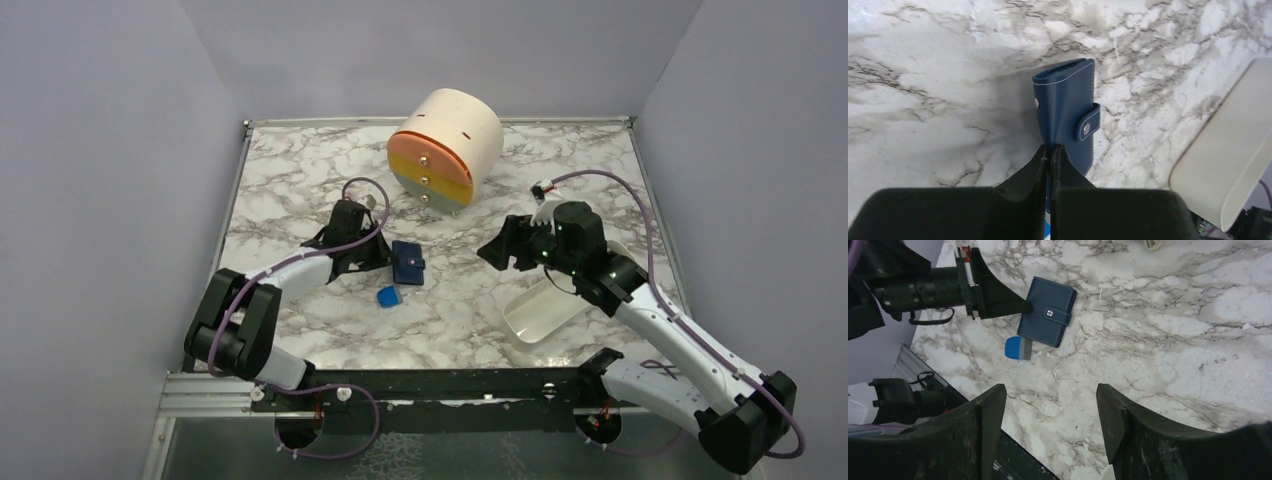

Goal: Put the credit cards into the card holder
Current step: Open the card holder at the center of the board.

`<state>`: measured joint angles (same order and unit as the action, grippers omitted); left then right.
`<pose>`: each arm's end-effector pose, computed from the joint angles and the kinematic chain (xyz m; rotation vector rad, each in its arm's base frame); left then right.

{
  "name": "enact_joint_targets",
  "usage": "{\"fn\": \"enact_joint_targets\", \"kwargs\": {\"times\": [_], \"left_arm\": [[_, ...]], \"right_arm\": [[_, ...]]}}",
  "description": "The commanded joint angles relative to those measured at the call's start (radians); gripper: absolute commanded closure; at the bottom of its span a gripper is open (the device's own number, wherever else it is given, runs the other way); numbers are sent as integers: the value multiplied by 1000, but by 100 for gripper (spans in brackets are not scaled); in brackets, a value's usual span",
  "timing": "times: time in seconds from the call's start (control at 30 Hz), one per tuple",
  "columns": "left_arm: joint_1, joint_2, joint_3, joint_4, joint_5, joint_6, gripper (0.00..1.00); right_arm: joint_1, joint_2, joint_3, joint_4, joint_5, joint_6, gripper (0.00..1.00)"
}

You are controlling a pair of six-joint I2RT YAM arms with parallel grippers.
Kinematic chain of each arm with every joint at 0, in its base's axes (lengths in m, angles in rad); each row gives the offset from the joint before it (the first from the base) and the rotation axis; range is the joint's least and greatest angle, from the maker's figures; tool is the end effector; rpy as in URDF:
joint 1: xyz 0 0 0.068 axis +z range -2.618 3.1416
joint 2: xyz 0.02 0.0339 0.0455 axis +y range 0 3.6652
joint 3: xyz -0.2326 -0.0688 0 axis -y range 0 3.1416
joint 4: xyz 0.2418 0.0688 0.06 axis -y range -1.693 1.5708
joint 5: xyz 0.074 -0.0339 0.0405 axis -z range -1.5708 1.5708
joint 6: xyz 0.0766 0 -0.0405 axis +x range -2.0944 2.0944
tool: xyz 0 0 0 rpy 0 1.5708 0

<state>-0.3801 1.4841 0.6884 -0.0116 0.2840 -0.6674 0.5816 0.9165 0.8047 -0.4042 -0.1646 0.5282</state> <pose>0.2836 -0.1364 0.1079 -0.2156 2.4913 -0.8103 0.2066 0.1509 0.2569 -0.1636 2.1863 0.8255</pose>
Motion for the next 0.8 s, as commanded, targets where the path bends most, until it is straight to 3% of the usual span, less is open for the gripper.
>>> {"fn": "enact_joint_targets", "kwargs": {"times": [0.0,0.27,0.77], "left_arm": [[-12,-97,-22,21,110,-40,100],[-69,-136,-77,115,193,-132,100],[-214,-87,-121,209,112,-231,100]], "right_arm": [[5,57,-31,82,-96,60,36],[49,199,-34,192,-108,105,56],[232,525,22,315,-36,206,60]]}}
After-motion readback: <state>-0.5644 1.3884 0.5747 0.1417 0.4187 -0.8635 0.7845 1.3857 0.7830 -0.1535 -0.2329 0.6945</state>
